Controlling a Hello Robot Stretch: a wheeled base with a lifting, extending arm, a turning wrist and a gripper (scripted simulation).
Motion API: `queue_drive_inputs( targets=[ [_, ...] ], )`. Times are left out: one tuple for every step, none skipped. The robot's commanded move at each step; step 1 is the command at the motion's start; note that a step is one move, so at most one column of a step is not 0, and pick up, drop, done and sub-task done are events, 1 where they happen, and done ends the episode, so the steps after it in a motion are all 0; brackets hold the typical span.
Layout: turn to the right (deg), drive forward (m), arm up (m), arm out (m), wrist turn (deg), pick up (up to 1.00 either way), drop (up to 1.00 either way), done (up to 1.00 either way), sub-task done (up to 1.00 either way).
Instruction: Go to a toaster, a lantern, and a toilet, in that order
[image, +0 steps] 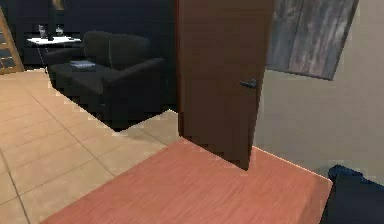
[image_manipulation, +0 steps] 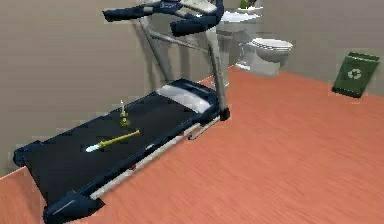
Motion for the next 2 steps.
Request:
queue_drive_inputs(
  targets=[
    [0.0, 0.65, 0.0, 0.0, 0.0, 0.0, 0.0, 0.0, 0.0],
    [-45.0, 0.0, 0.0, 0.0, 0.0, 0.0, 0.0, 0.0, 0.0]
  ],
)
